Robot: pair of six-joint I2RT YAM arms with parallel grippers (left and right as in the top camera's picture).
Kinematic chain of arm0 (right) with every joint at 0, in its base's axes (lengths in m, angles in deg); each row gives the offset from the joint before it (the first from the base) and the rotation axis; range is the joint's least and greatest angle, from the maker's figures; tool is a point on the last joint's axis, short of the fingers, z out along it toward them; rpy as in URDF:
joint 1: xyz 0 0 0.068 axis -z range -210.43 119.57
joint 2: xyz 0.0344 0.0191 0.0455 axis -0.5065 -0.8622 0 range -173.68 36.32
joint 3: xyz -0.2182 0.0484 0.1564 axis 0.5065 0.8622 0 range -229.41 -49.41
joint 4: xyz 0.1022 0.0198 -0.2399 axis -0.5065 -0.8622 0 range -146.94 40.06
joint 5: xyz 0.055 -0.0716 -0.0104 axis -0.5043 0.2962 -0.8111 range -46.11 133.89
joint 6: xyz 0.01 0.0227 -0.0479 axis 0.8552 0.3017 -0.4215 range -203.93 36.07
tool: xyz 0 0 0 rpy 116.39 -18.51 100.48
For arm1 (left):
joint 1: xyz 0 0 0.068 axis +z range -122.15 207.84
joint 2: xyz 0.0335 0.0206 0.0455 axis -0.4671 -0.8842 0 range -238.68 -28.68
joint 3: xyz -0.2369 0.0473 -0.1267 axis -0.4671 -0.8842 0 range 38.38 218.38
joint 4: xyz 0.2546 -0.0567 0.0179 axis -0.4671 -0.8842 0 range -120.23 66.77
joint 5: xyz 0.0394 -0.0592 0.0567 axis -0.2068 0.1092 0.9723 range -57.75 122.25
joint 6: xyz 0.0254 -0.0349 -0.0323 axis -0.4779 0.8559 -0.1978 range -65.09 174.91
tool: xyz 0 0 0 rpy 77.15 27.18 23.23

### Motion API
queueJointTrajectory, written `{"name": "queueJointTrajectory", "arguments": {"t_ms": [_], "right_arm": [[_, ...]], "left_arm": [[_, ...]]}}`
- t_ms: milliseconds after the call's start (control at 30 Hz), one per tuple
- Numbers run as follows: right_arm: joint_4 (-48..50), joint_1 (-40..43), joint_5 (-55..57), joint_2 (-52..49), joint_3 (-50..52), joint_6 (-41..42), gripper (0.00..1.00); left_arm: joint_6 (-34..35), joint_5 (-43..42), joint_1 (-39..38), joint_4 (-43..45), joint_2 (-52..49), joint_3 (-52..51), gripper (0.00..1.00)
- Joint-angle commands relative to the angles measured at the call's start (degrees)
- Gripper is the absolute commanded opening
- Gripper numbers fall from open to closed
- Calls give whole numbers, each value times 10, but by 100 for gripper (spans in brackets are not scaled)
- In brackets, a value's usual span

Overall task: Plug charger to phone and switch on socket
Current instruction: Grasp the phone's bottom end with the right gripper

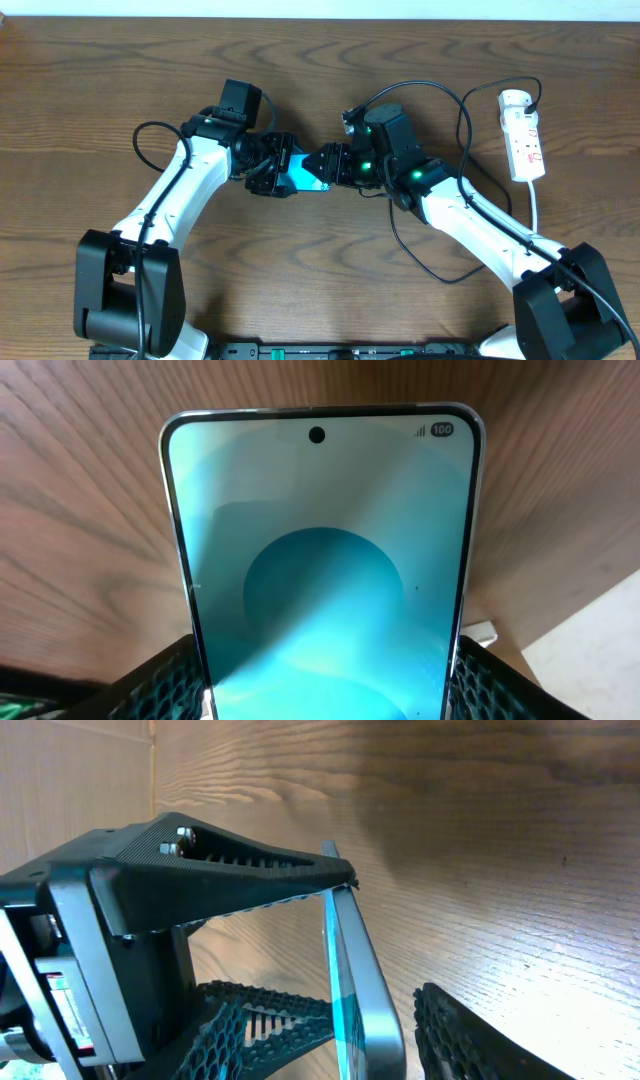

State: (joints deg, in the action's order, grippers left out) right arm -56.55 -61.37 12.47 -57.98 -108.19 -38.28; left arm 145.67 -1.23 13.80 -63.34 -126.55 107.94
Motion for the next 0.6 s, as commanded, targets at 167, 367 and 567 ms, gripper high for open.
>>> {"name": "queueJointTrajectory", "arguments": {"t_ms": [167, 367, 567], "right_arm": [[-1, -3, 5, 1, -7, -5, 54], [-5, -3, 5, 1, -7, -8, 53], [-24, -3, 15, 1, -7, -22, 51]], "left_arm": [[-10, 42, -12, -3, 13, -3, 7], [-9, 44, -13, -2, 13, -3, 7], [-9, 41, -13, -2, 13, -3, 7]]}}
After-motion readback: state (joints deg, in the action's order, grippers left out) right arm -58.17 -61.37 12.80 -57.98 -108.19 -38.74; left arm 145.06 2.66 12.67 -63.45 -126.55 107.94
